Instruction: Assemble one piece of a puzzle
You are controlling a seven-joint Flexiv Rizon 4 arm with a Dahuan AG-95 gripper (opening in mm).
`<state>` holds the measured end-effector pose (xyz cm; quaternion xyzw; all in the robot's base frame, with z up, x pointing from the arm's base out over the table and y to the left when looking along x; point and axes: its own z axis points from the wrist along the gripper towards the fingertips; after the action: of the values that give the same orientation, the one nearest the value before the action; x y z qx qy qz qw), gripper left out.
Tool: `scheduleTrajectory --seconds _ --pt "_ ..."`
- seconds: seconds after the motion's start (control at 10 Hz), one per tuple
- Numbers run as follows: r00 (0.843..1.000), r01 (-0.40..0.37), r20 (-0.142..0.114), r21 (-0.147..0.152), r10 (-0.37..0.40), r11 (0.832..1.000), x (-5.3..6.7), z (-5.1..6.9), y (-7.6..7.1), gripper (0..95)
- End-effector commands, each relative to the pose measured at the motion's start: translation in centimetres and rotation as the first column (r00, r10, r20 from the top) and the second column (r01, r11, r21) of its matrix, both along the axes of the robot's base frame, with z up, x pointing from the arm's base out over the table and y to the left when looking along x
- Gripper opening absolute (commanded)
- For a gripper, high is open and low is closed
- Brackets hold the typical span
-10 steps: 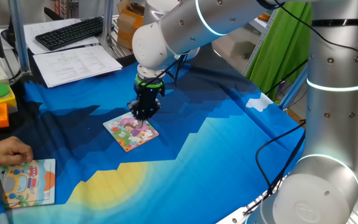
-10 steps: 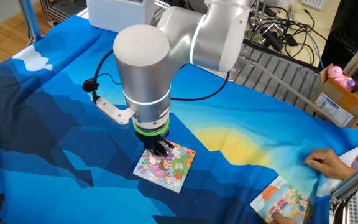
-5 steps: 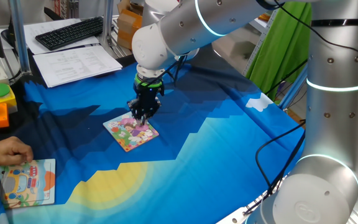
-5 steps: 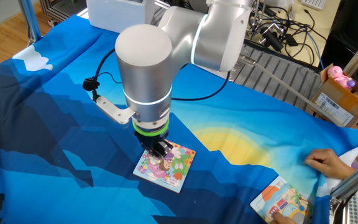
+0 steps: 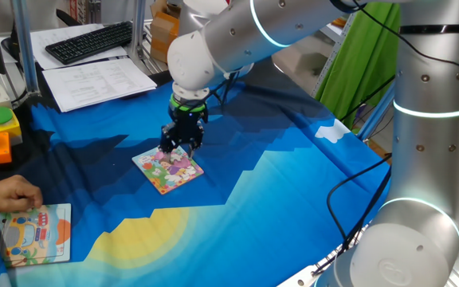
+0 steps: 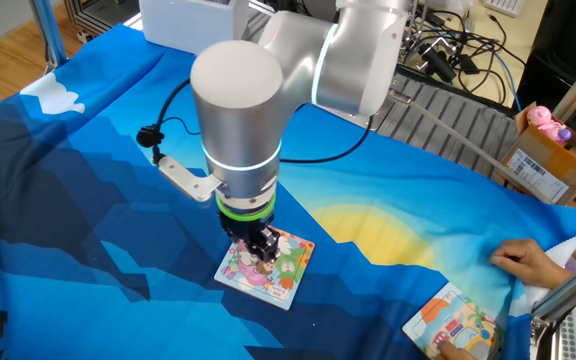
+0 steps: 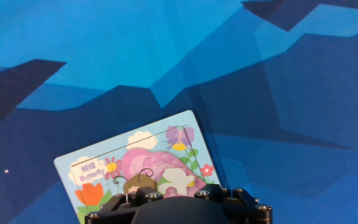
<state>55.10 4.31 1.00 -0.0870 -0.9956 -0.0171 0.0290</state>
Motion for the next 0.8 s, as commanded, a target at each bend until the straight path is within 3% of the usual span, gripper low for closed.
scheduleTrajectory --seconds 0.1,0.8 --pt "1.0 0.0 0.005 -0.003 0.0 1.0 0.04 -0.08 0.02 57.0" --pt "1.0 -0.004 0.015 -0.004 0.004 1.0 0.54 -0.53 -0.11 57.0"
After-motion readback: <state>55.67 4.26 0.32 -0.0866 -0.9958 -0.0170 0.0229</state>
